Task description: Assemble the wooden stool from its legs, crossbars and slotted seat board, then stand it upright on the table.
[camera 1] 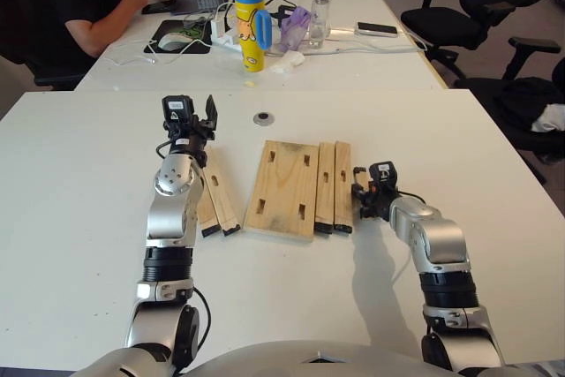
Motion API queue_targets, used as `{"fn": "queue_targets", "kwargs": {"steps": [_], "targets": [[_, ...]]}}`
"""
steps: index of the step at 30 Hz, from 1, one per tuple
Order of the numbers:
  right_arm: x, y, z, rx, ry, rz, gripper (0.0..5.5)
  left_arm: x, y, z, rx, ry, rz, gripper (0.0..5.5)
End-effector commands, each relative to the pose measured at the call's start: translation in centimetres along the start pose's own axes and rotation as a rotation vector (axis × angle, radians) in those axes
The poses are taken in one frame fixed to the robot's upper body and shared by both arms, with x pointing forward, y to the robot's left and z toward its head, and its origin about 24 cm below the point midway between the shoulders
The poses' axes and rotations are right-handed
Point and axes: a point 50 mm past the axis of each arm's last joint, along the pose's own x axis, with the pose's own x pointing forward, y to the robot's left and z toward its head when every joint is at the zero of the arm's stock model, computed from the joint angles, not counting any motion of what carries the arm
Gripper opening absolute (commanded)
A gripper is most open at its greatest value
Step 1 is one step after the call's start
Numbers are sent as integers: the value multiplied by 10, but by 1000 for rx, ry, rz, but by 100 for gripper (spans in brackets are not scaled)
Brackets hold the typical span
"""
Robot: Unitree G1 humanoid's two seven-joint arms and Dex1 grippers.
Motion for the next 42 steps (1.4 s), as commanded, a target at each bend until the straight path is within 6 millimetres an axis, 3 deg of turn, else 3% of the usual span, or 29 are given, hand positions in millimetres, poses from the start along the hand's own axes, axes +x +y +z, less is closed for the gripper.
{"fn": "queue_targets", "kwargs": {"steps": [1, 3, 6, 8, 11, 14, 20, 25, 36, 42], "targets": [[4, -5, -31, -39, 155, -41, 134, 6, 2, 6, 5, -13, 2, 306], [6, -10, -24, -36, 103, -67, 131, 7, 1, 6, -10, -11, -9, 306], [-3, -13, 37, -106, -275, -117, 131, 10, -8, 6, -143, 12, -125, 306], [-10, -7, 63, -130, -430, -111, 131, 11, -18, 7, -290, 52, -246, 306], [-17, 1, 78, -106, -567, -65, 131, 10, -31, 11, -477, 119, -401, 306], [-24, 21, 90, -108, -688, 86, 131, 4, -44, 21, -713, 168, -562, 306], [-33, 59, 94, -205, -761, 367, 131, -7, -59, 40, -956, 214, -744, 306], [-42, 72, 92, -223, -811, 465, 131, -10, -63, 42, -943, 262, -786, 306], [-47, 81, 87, -271, -839, 529, 131, -11, -70, 41, -832, 278, -841, 306], [-47, 80, 84, -268, -836, 520, 131, -7, -65, 42, -846, 269, -811, 218]]}}
